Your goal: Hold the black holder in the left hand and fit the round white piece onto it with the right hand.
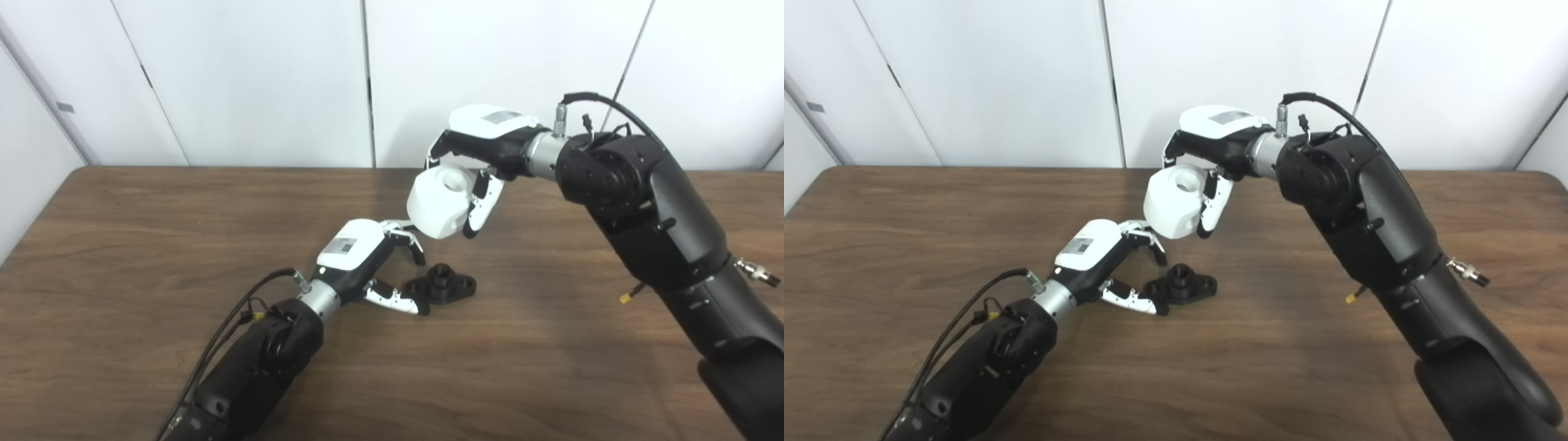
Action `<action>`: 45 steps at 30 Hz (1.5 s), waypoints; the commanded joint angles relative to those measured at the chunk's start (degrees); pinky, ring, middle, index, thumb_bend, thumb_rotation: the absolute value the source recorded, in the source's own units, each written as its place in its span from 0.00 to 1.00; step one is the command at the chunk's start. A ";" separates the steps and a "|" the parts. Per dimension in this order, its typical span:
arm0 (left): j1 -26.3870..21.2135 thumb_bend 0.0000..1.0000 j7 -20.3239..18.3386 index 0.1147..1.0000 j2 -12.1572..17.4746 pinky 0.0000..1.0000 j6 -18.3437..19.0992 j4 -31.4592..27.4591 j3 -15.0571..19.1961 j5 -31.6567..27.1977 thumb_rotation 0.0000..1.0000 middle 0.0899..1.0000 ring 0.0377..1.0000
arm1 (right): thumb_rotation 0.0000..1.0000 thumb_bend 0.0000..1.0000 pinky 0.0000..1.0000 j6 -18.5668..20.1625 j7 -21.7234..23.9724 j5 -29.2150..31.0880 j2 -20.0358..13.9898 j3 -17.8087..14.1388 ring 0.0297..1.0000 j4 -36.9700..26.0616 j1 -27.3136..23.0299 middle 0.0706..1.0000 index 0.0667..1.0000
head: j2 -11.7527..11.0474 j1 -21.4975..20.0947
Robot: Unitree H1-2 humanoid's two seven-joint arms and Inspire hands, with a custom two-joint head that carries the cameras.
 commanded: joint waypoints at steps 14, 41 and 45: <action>-2.05 0.95 -10.58 0.46 1.34 0.68 6.47 4.08 -9.32 10.69 0.31 0.82 0.87 | 0.13 0.52 0.78 0.08 -1.57 0.63 -0.94 -1.23 0.83 -1.70 -3.31 0.74 0.45 | 0.31 -0.05; -1.90 0.52 -10.46 0.41 1.56 0.66 6.22 4.07 -8.72 10.49 0.08 0.77 0.84 | 0.13 0.52 0.77 -0.37 -0.55 1.26 -2.55 -0.74 0.82 -1.94 -2.36 0.74 0.44 | 1.02 -0.38; -1.48 0.52 -10.85 0.41 1.24 0.67 6.72 4.09 -7.91 9.20 0.08 0.78 0.85 | 0.13 0.52 0.75 -0.47 -0.19 1.51 -3.05 -0.10 0.82 -1.87 -1.84 0.73 0.44 | 1.14 -0.35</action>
